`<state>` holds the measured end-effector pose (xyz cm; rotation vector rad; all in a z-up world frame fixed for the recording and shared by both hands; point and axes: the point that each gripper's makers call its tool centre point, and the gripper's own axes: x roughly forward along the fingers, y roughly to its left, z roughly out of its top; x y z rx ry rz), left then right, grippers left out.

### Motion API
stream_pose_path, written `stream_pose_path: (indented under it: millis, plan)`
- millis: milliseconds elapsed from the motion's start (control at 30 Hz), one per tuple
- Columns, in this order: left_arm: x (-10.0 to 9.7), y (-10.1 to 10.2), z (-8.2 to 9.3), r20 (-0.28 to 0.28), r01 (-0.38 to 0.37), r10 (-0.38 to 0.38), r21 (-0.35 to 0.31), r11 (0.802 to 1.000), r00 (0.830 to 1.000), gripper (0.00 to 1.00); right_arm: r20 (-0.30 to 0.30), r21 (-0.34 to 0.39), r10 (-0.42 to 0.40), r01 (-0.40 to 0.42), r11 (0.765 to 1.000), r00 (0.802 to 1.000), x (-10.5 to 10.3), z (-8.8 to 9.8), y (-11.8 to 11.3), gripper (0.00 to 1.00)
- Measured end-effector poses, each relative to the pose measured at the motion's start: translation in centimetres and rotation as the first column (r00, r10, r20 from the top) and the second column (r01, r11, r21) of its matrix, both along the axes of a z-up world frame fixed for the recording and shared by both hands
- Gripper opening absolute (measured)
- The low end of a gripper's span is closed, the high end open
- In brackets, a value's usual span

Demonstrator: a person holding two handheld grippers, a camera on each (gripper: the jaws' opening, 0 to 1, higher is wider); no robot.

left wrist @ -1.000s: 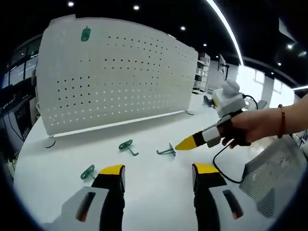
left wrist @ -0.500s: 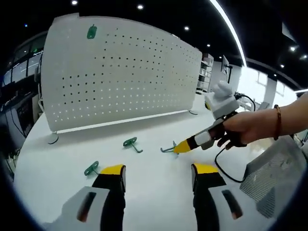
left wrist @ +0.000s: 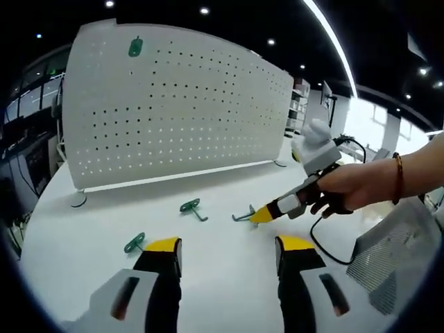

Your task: Insert the hook assembly into the mounting plate slot until the hook locks in place.

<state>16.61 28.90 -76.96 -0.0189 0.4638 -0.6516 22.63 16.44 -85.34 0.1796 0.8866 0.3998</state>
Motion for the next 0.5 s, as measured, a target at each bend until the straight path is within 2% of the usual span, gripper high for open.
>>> stream_pose_path:
  millis: [200, 433, 500]
  plan:
    - [-0.03, 0.09, -0.02, 0.0, -0.001, 0.001, 0.003, 1.0, 1.0, 0.56, 0.019, 0.002, -0.015, 0.015, 1.0, 1.0, 0.42, 0.23, -0.58, 0.07]
    - [-0.08, -0.06, 0.07, 0.002, 0.004, -0.004, 0.006, 1.0, 1.0, 0.55, 0.01, 0.021, -0.016, 0.016, 1.0, 1.0, 0.28, 0.26, -0.67, 0.06]
    - [-0.04, -0.11, 0.13, 0.004, 0.006, -0.006, 0.005, 1.0, 1.0, 0.55, 0.009, 0.013, -0.02, 0.02, 1.0, 1.0, 0.23, 0.2, -0.91, 0.02]
